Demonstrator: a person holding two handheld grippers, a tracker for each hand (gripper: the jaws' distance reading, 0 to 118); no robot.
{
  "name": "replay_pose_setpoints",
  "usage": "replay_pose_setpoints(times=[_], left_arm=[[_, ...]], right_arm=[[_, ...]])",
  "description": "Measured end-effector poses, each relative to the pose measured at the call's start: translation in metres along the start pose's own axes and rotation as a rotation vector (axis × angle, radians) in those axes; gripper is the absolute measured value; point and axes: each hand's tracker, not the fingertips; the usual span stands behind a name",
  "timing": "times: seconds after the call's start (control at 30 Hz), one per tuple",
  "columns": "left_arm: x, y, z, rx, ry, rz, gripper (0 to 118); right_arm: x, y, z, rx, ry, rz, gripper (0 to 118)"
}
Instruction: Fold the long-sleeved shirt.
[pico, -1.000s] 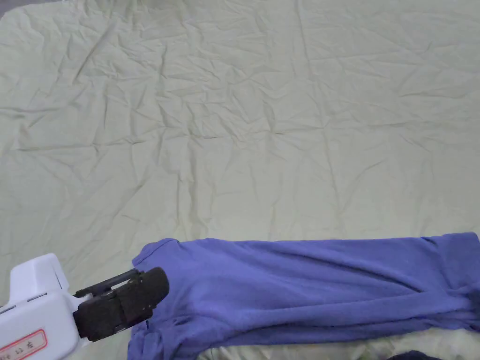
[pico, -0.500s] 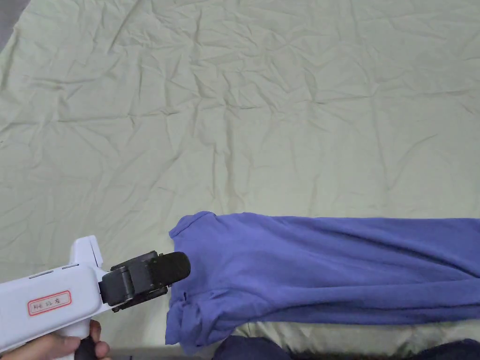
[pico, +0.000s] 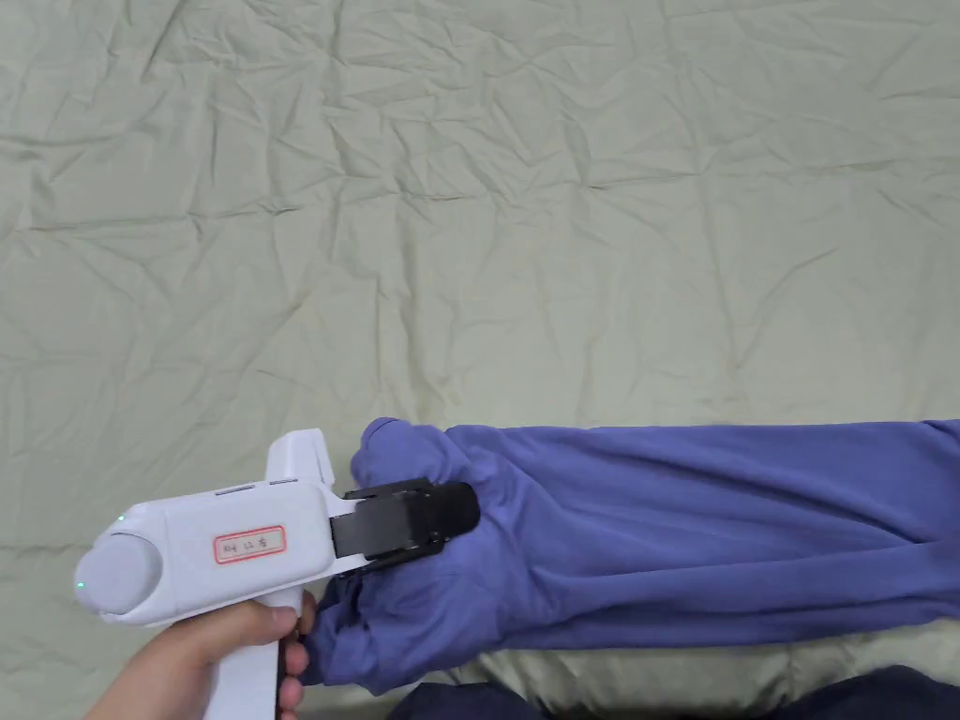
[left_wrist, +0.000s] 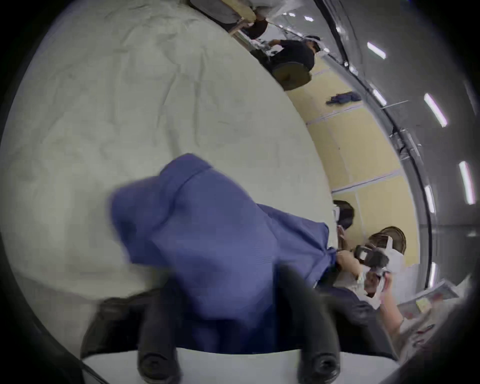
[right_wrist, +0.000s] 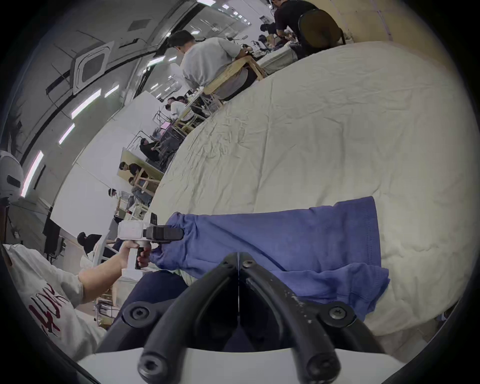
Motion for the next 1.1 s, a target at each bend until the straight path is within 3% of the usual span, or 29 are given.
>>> replay_pose_setpoints(times=[0.07,0.17,0.37,0.47,0.9,1.1], left_arm=[[-0.009,0.003,0.014,0.000,-0.073,0.101,31],[0.022,-0.005,0.036,0.029,-0.039,0.026,31],[0.034,0.007,0.088,0.097,-0.053,0.065,31],[0.033,0.014,0.106,0.119,-0.036,0.050,31],[-0.049,0.012,0.191,0.156,0.266,0.198,31],[0.034,0.007,0.176,0.242,0.295,0.208,32]], right_arm=[[-0.005,0.001,-0.001,0.000,-0.002,0.003,3],[-0.013,0.002,-0.002,-0.001,-0.016,0.016,3],[-0.032,0.007,-0.009,0.012,-0.007,0.013,3],[-0.045,0.010,-0.014,0.010,-0.012,0.055,3],[-0.087,0.017,-0.038,-0.012,-0.012,0.107,3],[-0.090,0.010,-0.037,-0.029,-0.040,0.084,3]])
